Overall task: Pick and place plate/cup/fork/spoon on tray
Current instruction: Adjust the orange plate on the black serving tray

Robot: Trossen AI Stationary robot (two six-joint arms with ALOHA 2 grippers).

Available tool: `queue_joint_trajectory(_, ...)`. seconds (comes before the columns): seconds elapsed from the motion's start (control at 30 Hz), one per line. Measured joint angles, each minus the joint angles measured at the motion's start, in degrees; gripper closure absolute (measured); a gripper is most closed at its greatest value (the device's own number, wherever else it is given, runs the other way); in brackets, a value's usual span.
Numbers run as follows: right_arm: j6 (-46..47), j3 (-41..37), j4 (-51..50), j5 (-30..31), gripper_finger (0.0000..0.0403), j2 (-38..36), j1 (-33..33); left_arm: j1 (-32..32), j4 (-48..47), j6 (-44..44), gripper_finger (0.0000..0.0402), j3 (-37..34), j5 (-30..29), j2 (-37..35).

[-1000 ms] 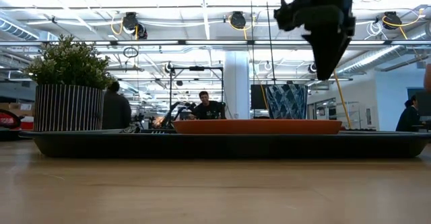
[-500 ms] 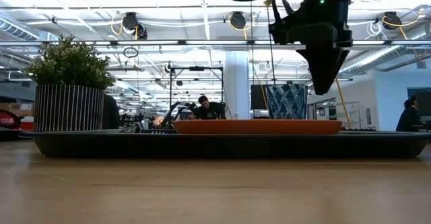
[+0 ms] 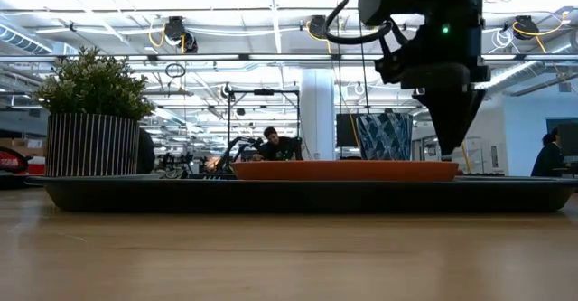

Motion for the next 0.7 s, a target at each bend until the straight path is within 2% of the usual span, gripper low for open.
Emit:
queue_joint_trajectory(0.23,0.1,-2.3,7.7,0.1,0.0223,-0.1,0.0,-0.8,0.8,2.9,0.0376,0.0,0.5,0.0)
queue_joint_trajectory(0.7,1.6,-2.9,10.8,0.0,0.0224,-0.1,-0.3,-1.8,0.9,3.6,0.0376,0.0,0.6,0.0)
